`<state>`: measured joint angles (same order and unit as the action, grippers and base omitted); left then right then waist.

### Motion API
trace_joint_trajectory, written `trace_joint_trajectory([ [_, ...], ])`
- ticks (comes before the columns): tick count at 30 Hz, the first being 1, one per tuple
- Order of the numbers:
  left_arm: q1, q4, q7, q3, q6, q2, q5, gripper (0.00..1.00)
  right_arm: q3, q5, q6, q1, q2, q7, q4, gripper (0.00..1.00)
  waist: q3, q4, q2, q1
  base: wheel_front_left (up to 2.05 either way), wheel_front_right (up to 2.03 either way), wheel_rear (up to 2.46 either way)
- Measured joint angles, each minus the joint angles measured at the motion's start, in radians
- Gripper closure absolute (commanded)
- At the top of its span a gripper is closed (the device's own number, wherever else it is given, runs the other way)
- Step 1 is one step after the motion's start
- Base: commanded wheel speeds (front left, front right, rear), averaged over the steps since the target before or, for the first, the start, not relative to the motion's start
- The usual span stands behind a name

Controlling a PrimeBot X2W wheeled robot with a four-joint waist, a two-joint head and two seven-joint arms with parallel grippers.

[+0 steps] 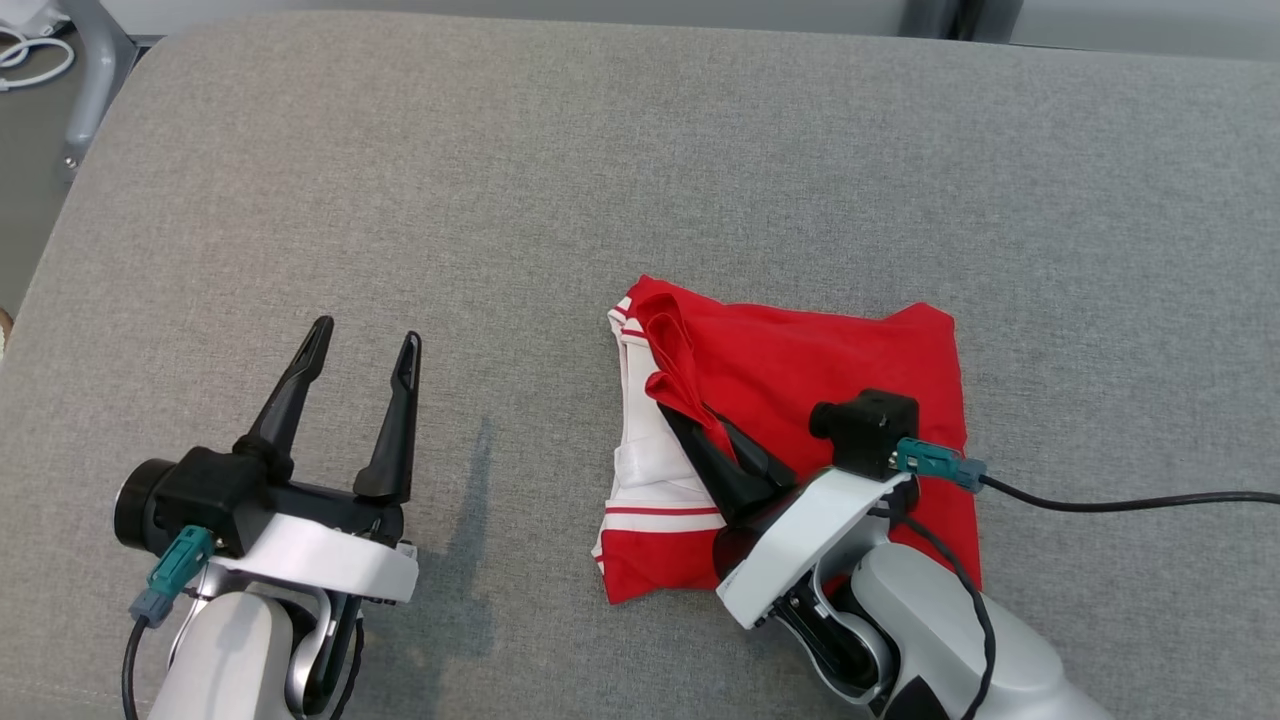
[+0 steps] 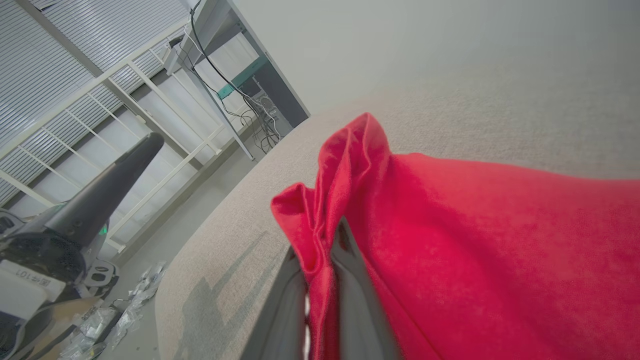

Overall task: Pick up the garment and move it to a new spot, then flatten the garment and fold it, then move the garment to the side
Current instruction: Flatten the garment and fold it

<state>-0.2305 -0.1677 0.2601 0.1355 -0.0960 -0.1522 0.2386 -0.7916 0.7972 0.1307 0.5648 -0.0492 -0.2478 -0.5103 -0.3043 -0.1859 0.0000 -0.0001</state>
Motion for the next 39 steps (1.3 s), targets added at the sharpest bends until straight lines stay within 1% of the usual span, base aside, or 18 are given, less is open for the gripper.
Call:
trace_joint_trajectory([
  [1, -0.001, -0.002, 0.000, 0.001, -0.002, 0.002, -0.001, 0.00, -0.013, 0.018, 0.000, 0.007, 0.000, -0.004, -0.005, 0.98, -0.002, -0.001, 0.0000, 0.0001, 0.00, 0.00, 0.00],
  [2, -0.002, -0.003, 0.000, 0.001, -0.004, 0.003, -0.001, 0.00, -0.025, 0.033, 0.000, 0.015, 0.000, -0.008, -0.012, 0.71, -0.003, -0.001, 0.0000, 0.0001, 0.00, 0.00, 0.00],
  [3, -0.003, -0.005, 0.000, 0.002, -0.005, 0.004, -0.002, 0.00, -0.034, 0.043, 0.000, 0.023, 0.000, -0.009, -0.019, 0.51, -0.005, -0.001, 0.0000, 0.0001, 0.00, 0.00, 0.00],
  [4, -0.005, -0.006, 0.000, 0.003, -0.008, 0.004, -0.002, 0.00, -0.044, 0.055, 0.000, 0.031, 0.000, -0.010, -0.022, 0.00, -0.007, 0.000, 0.0000, 0.0001, 0.00, 0.00, 0.00],
  [6, -0.009, -0.010, 0.000, 0.003, -0.009, 0.004, -0.005, 0.00, -0.060, 0.074, 0.000, 0.046, 0.000, -0.012, -0.019, 0.00, -0.010, 0.003, 0.0000, 0.0001, 0.00, 0.00, 0.00],
  [10, -0.016, -0.014, 0.000, -0.002, -0.011, 0.002, -0.010, 0.00, -0.052, 0.070, 0.000, 0.059, 0.001, -0.014, 0.041, 0.00, -0.013, 0.015, 0.0000, 0.0001, 0.00, 0.00, 0.00],
  [13, -0.016, -0.018, 0.000, -0.008, -0.014, 0.001, -0.014, 0.00, -0.005, 0.033, 0.000, 0.057, 0.001, -0.014, 0.105, 0.00, -0.009, 0.028, 0.0000, 0.0000, 0.00, 0.00, 0.00],
  [15, -0.016, -0.019, 0.000, -0.014, -0.014, -0.001, -0.017, 0.00, 0.053, -0.013, 0.000, 0.046, 0.002, -0.014, 0.145, 0.00, -0.004, 0.038, 0.0000, 0.0000, 0.00, 0.00, 0.00],
  [18, -0.014, -0.019, 0.000, -0.024, -0.013, -0.001, -0.020, 0.00, 0.168, -0.100, 0.000, 0.012, 0.002, -0.017, 0.186, 0.00, 0.006, 0.054, 0.0000, 0.0000, 0.00, 0.00, 0.00],
  [19, -0.009, -0.017, 0.000, -0.031, -0.008, -0.001, -0.022, 0.00, 0.251, -0.165, 0.000, -0.015, 0.001, -0.017, 0.205, 0.00, 0.014, 0.064, 0.0000, 0.0000, 0.00, 0.00, 0.00],
  [22, 0.005, -0.011, 0.000, -0.045, 0.001, 0.000, -0.022, 0.00, 0.366, -0.258, 0.000, -0.065, -0.002, -0.017, 0.228, 0.00, 0.029, 0.081, 0.0000, 0.0001, 0.00, 0.00, 0.00],
  [27, 0.035, 0.001, 0.000, -0.065, 0.016, -0.001, -0.025, 0.00, 0.528, -0.367, 0.000, -0.161, -0.043, -0.016, 0.255, 0.00, 0.058, 0.104, 0.0000, 0.0001, 0.00, 0.00, 0.00],
  [30, 0.055, 0.012, 0.000, -0.073, 0.027, -0.001, -0.025, 0.00, 0.619, -0.414, 0.000, -0.223, -0.066, 0.003, 0.272, 0.00, 0.081, 0.114, 0.0000, 0.0000, 0.00, 0.00, 0.00],
  [31, 0.063, 0.017, 0.000, -0.077, 0.029, -0.001, -0.026, 0.00, 0.646, -0.441, 0.000, -0.244, -0.075, 0.011, 0.277, 0.00, 0.088, 0.117, 0.0000, 0.0001, 0.00, 0.00, 0.00],
  [33, 0.078, 0.023, 0.000, -0.080, 0.035, -0.002, -0.026, 0.00, 0.696, -0.452, 0.000, -0.286, -0.077, 0.028, 0.290, 0.00, 0.105, 0.122, 0.0000, 0.0001, 0.00, 0.00, 0.00],
  [36, 0.103, 0.029, 0.000, -0.083, 0.038, -0.004, -0.026, 0.00, 0.730, -0.491, 0.000, -0.338, -0.077, 0.056, 0.308, 0.00, 0.133, 0.129, 0.0000, 0.0001, 0.00, 0.00, 0.00],
  [39, 0.132, 0.034, -0.003, -0.083, 0.045, -0.006, -0.026, 0.00, 0.743, -0.523, 0.000, -0.381, -0.075, 0.078, 0.324, 0.00, 0.164, 0.135, 0.0000, 0.0001, 0.00, 0.00, 0.00],
])
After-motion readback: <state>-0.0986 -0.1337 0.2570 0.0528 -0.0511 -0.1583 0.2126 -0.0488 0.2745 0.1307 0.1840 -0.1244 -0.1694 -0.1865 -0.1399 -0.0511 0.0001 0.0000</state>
